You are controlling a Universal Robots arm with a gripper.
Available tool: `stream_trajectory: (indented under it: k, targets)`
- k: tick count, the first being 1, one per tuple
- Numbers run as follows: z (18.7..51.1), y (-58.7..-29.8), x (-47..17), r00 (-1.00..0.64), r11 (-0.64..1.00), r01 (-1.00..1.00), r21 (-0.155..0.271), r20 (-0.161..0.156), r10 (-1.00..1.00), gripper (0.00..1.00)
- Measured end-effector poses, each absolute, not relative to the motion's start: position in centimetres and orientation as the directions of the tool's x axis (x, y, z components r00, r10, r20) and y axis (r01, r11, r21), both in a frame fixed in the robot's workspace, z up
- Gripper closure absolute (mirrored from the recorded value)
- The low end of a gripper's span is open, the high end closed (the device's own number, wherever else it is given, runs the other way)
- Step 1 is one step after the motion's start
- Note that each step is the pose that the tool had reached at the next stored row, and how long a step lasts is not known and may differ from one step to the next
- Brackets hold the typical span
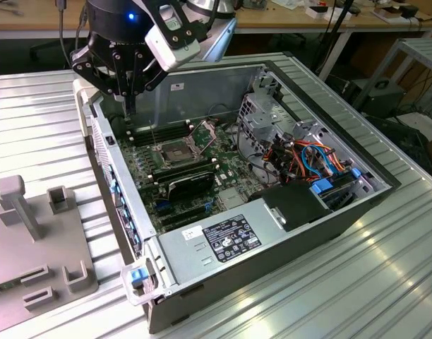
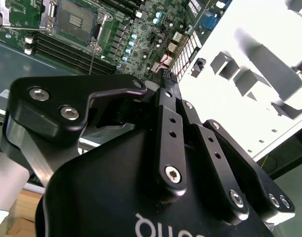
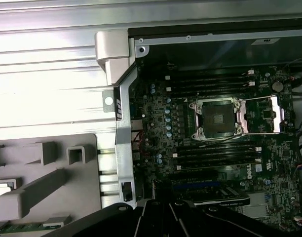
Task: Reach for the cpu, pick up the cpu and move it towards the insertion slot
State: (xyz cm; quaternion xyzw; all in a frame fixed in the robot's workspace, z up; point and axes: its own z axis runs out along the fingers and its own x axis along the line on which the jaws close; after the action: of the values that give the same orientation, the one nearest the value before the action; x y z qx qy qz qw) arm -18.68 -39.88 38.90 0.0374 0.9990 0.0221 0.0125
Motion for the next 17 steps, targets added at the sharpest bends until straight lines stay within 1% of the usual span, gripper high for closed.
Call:
stream_trajectory:
  k: [17]
  targets:
    - [38.79, -39.88, -19.79, -0.997, 0.996, 0.074, 0.045, -0.023, 0.075, 0.89]
